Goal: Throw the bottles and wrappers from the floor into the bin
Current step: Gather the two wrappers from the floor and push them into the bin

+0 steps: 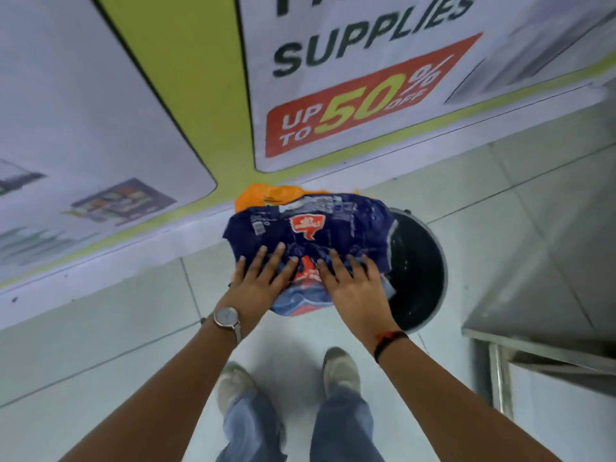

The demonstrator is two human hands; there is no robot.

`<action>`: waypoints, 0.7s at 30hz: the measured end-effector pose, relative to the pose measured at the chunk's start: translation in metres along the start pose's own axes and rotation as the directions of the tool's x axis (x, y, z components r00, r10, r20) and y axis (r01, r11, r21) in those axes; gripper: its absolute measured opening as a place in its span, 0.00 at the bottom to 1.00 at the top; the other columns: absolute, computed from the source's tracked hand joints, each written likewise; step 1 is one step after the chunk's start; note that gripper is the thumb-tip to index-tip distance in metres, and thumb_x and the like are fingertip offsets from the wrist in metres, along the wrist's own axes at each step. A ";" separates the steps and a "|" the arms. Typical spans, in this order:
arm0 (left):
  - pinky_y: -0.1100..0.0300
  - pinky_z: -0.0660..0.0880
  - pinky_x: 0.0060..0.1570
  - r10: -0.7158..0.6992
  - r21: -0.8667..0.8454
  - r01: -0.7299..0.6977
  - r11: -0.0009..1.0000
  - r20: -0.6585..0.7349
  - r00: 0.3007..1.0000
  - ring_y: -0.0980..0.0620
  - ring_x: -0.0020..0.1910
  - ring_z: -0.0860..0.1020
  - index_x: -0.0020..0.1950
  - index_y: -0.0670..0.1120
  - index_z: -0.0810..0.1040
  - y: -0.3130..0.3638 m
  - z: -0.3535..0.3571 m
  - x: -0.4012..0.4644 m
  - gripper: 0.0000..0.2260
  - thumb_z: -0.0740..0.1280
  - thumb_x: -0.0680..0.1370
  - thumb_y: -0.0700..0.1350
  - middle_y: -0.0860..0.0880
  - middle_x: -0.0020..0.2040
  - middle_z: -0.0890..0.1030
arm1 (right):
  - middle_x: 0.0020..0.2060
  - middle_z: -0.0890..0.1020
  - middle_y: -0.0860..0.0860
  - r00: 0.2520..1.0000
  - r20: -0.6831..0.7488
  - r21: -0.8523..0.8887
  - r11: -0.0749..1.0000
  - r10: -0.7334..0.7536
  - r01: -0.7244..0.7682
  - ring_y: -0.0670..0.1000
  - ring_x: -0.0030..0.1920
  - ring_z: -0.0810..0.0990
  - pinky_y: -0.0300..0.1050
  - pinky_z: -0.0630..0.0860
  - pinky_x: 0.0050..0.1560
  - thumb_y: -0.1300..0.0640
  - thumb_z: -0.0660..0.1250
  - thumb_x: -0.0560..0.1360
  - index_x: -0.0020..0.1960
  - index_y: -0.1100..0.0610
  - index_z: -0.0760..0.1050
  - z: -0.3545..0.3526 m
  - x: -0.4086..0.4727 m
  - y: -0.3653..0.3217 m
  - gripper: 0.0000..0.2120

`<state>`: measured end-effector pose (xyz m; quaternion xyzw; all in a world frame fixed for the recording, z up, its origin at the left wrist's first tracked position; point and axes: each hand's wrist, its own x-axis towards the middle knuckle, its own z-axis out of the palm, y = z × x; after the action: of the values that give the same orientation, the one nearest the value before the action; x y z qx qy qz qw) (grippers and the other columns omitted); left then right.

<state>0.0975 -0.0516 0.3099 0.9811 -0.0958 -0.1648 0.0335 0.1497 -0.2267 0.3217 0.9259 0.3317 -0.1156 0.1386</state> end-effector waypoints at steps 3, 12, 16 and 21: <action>0.41 0.79 0.44 0.087 -0.008 -0.087 0.996 -0.025 0.996 0.40 0.54 0.80 0.59 0.47 0.79 0.040 -0.009 0.034 0.22 0.53 0.70 0.46 0.43 0.58 0.81 | 0.46 0.88 0.53 0.997 0.011 -0.023 0.997 0.076 -0.075 0.55 0.41 0.87 0.51 0.83 0.45 0.48 0.81 0.54 0.50 0.53 0.84 0.014 -0.024 0.049 0.25; 0.41 0.42 0.72 0.104 -0.004 -0.105 0.994 0.176 0.979 0.42 0.75 0.42 0.72 0.53 0.34 0.113 0.068 0.118 0.30 0.53 0.80 0.46 0.44 0.77 0.40 | 0.75 0.63 0.56 0.964 0.253 0.111 0.987 0.081 -0.112 0.59 0.71 0.66 0.58 0.56 0.74 0.58 0.55 0.81 0.76 0.53 0.53 0.118 -0.037 0.120 0.25; 0.42 0.40 0.72 0.172 0.084 -0.214 0.973 0.350 0.921 0.42 0.75 0.39 0.74 0.51 0.35 0.119 0.098 0.138 0.48 0.62 0.68 0.68 0.43 0.76 0.37 | 0.76 0.60 0.51 0.928 0.373 0.287 0.952 -0.007 -0.109 0.56 0.74 0.61 0.65 0.47 0.74 0.50 0.64 0.76 0.76 0.50 0.49 0.153 -0.030 0.133 0.35; 0.44 0.40 0.72 0.227 -0.167 -0.186 0.968 0.272 0.935 0.44 0.75 0.41 0.73 0.54 0.38 0.132 0.106 0.159 0.39 0.57 0.73 0.66 0.46 0.77 0.41 | 0.74 0.65 0.52 0.969 0.243 0.511 0.842 0.051 -0.173 0.54 0.75 0.60 0.66 0.48 0.74 0.36 0.59 0.75 0.76 0.50 0.51 0.166 -0.019 0.144 0.36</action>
<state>0.1867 -0.2157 0.1727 0.9261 -0.1908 -0.3082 0.1043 0.2085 -0.4003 0.1981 0.9275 0.2146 -0.2957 -0.0789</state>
